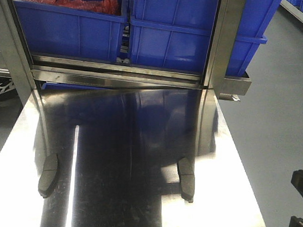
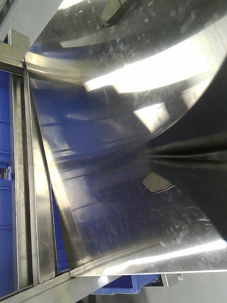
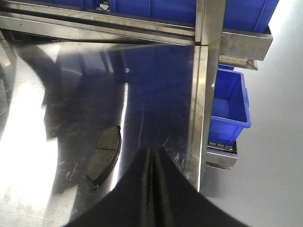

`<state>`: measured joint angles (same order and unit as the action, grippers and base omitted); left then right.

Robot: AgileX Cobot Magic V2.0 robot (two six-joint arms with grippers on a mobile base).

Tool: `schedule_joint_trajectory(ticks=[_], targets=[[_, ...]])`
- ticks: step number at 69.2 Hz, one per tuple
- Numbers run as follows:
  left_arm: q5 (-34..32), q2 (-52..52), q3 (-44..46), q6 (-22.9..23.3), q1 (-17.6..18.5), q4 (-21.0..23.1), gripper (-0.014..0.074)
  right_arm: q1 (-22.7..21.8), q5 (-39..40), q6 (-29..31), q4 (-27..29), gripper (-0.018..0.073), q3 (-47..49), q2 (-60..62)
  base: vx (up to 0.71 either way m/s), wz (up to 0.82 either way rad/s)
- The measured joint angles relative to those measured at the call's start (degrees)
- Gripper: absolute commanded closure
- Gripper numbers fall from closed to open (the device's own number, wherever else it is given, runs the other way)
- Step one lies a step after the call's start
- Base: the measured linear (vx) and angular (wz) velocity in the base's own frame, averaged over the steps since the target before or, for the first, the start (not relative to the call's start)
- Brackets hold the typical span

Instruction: Move and align brake pads A on conveyor

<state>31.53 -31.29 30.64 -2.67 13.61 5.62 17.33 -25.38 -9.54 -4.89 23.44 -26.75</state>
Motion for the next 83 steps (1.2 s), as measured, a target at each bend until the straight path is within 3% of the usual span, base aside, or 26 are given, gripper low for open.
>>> schedule_joint_trajectory(ticks=[8, 15, 31, 40, 65, 83], targets=[[0.0, 0.0, 0.0, 0.0, 0.0, 0.0, 0.0584, 0.0, 0.0, 0.0, 0.0, 0.0569, 0.0, 0.0, 0.00, 0.00], [0.0, 0.0, 0.0, 0.0, 0.0, 0.0, 0.0504, 0.0, 0.0, 0.0, 0.0, 0.0569, 0.0, 0.0, 0.00, 0.00], [0.0, 0.0, 0.0, 0.0, 0.0, 0.0, 0.0034, 0.0, 0.0, 0.0, 0.0, 0.0569, 0.0, 0.0, 0.00, 0.00], [0.0, 0.0, 0.0, 0.0, 0.0, 0.0, -0.0139, 0.0, 0.0, 0.0, 0.0, 0.0569, 0.0, 0.0, 0.00, 0.00], [0.0, -1.6, 0.1, 1.3, 0.0, 1.5, -0.0055, 0.0, 0.0, 0.0, 0.0, 0.0569, 0.0, 0.0, 0.00, 0.00], [0.8, -20.0, 6.9, 2.0, 0.0, 2.5, -0.0042, 0.0, 0.0, 0.0, 0.0, 0.0569, 0.0, 0.0, 0.00, 0.00]])
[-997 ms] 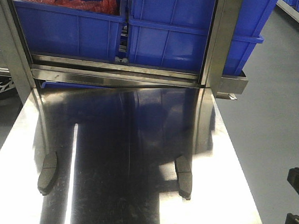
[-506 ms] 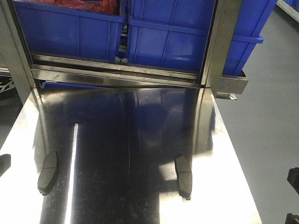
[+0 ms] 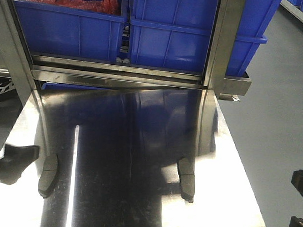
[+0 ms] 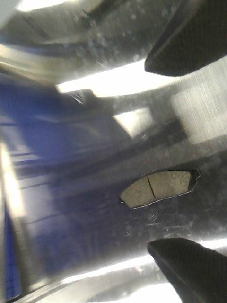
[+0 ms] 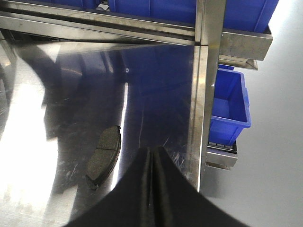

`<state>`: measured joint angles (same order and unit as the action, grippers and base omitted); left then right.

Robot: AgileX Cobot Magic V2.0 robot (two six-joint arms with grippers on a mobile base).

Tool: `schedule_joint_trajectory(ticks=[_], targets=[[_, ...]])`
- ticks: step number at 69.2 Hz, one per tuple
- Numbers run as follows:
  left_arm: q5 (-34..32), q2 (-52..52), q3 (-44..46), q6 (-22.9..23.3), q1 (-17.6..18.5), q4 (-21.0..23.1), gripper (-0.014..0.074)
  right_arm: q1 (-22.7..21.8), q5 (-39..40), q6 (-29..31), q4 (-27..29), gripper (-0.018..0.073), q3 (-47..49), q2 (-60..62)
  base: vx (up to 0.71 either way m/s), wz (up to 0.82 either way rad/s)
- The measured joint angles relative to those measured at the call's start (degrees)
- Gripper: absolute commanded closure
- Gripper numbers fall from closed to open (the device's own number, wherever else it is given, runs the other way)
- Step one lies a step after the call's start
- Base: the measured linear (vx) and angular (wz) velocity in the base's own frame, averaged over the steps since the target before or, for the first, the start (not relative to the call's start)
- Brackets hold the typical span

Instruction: Move and align brake pads A on conveyor

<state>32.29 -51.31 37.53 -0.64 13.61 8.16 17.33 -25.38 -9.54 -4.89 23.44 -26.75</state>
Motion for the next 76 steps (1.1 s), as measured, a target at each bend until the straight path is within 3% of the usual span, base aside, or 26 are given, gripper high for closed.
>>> schedule_joint_trajectory(ticks=[16, 32, 47, 76], targets=[[5.0, -22.3, 10.0, 5.3, 0.0, 0.0, -0.0024, 0.0, 0.0, 0.0, 0.0, 0.0569, 0.0, 0.0, 0.00, 0.00], [8.2, -38.2, 18.7, 8.7, -0.3, 0.0, -0.0008, 0.0, 0.0, 0.0, 0.0, 0.0569, 0.0, 0.0, 0.00, 0.00], [8.8, -44.5, 19.8, 11.4, -2.8, -0.2, 0.0007, 0.0, 0.0, 0.0, 0.0, 0.0569, 0.0, 0.0, 0.00, 0.00], [10.5, -49.4, 19.9, 11.5, -2.9, -0.2, 0.0010, 0.0, 0.0, 0.0, 0.0, 0.0569, 0.0, 0.0, 0.00, 0.00]])
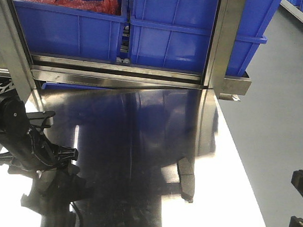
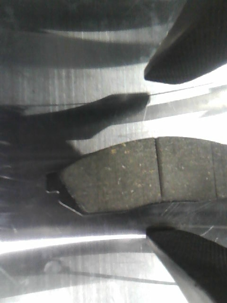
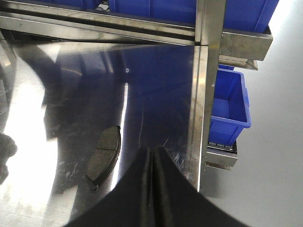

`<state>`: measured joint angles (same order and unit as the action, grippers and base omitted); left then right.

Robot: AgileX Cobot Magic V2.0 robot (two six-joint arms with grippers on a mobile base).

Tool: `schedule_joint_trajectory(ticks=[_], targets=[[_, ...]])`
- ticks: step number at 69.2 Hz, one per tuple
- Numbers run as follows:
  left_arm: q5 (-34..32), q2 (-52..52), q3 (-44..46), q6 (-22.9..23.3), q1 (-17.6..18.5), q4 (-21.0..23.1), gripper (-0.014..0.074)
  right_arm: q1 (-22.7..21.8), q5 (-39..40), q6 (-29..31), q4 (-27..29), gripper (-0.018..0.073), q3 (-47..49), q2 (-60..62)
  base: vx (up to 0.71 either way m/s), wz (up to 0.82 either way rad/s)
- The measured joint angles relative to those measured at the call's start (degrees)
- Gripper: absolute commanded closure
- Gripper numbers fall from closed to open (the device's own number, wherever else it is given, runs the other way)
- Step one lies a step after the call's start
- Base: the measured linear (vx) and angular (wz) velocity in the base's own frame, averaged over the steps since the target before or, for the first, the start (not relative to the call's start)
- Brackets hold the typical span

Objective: Move and align brake pads A on conveyor
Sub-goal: 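Lower the left gripper onto the nearer brake pad and close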

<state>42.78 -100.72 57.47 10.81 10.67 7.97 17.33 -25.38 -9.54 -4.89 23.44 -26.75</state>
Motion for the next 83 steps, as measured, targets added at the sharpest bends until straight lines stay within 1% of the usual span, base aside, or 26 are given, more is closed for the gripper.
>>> schedule_joint_trajectory(ticks=[12, 21, 29, 45, 54, 61, 68, 77, 83], targets=[[0.1, -0.1, 0.1, 0.0, 0.0, 0.0, 0.0018, 0.0, 0.0, 0.0, 0.0, 0.0569, 0.0, 0.0, 0.00, 0.00], [0.2, -0.2, 0.1, 0.0, 0.0, 0.0, 0.0070, 0.0, 0.0, 0.0, 0.0, 0.0569, 0.0, 0.0, 0.00, 0.00], [0.3, -0.3, 0.1, 0.0, 0.0, -0.1, 0.0153, 0.0, 0.0, 0.0, 0.0, 0.0569, 0.0, 0.0, 0.00, 0.00], [1.3, -0.3, 0.1, 0.0, 0.0, -0.2, 0.0367, 0.0, 0.0, 0.0, 0.0, 0.0569, 0.0, 0.0, 0.00, 0.00], [1.7, 0.0, 0.2, -0.7, 0.0, -0.2, 0.0443, 0.0, 0.0, 0.0, 0.0, 0.0569, 0.0, 0.0, 0.00, 0.00], [2.0, 0.6, 0.2, -1.3, 0.0, -0.3, 0.0461, 0.0, -0.1, 0.0, 0.0, 0.0569, 0.0, 0.0, 0.00, 0.00], [2.1, 2.1, 0.1, -1.6, 0.0, -1.5, 0.0461, 0.0, -0.1, 0.0, 0.0, 0.0569, 0.0, 0.0, 0.00, 0.00], [2.0, 5.7, -0.3, -1.7, 0.0, -3.8, 0.0458, 0.0, -0.2, 0.0, 0.0, 0.0569, 0.0, 0.0, 0.00, 0.00], [0.5, 9.8, -2.7, -1.7, 0.2, -4.9, 0.0458, 0.0, -0.2, 0.0, 0.0, 0.0569, 0.0, 0.0, 0.00, 0.00]])
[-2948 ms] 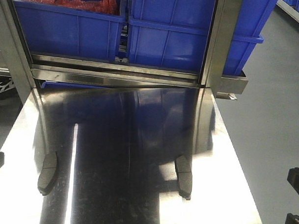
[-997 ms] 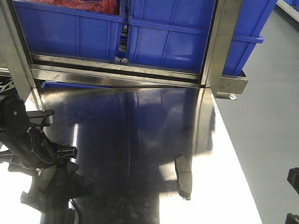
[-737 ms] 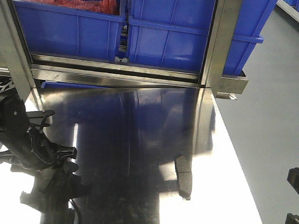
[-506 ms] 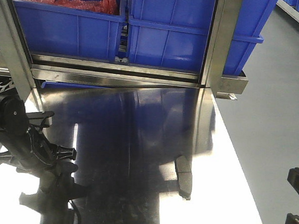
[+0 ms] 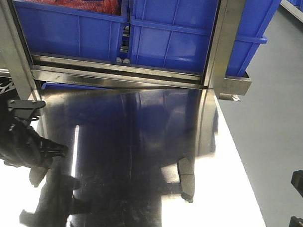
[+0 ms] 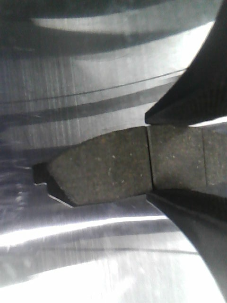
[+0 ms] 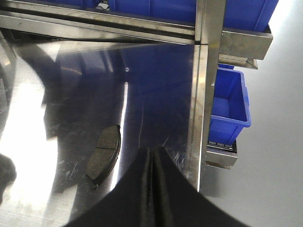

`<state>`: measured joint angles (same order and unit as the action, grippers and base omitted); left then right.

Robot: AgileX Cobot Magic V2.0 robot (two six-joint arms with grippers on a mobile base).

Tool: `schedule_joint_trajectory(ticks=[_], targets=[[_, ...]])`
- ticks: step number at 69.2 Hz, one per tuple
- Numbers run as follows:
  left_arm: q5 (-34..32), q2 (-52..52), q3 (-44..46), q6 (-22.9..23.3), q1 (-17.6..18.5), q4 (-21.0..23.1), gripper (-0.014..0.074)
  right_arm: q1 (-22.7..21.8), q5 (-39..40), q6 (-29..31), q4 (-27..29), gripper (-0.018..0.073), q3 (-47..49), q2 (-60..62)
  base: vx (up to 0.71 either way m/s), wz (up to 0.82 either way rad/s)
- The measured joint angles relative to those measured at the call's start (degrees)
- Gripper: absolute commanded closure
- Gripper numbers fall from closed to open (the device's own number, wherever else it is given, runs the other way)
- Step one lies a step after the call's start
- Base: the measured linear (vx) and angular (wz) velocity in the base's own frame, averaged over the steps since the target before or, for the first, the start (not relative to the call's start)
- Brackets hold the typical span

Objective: Move and align brake pads A on conveyor
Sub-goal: 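Lower the left gripper onto the nearer brake pad and close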

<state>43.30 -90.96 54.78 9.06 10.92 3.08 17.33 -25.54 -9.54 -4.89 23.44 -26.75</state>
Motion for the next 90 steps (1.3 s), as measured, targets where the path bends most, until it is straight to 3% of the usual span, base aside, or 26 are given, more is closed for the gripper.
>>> schedule_joint_trajectory(ticks=[25, 45, 63, 90], targets=[[-5.5, 26.5, -15.7, -2.0, 0.4, -0.4, 0.0458, 0.0, 0.0, 0.0, 0.0, 0.0568, 0.0, 0.0, 0.00, 0.00], [-5.3, 43.4, -18.1, -2.3, 0.4, -0.4, 0.0458, 0.0, 0.0, 0.0, 0.0, 0.0568, 0.0, 0.0, 0.00, 0.00], [-4.7, 50.7, -18.1, -2.3, 0.4, -0.4, 0.0458, 0.0, 0.0, 0.0, 0.0, 0.0568, 0.0, 0.0, 0.00, 0.00], [-4.3, 51.2, -18.1, -2.3, 0.4, -0.4, 0.0458, 0.0, 0.0, 0.0, 0.0, 0.0568, 0.0, 0.0, 0.00, 0.00]])
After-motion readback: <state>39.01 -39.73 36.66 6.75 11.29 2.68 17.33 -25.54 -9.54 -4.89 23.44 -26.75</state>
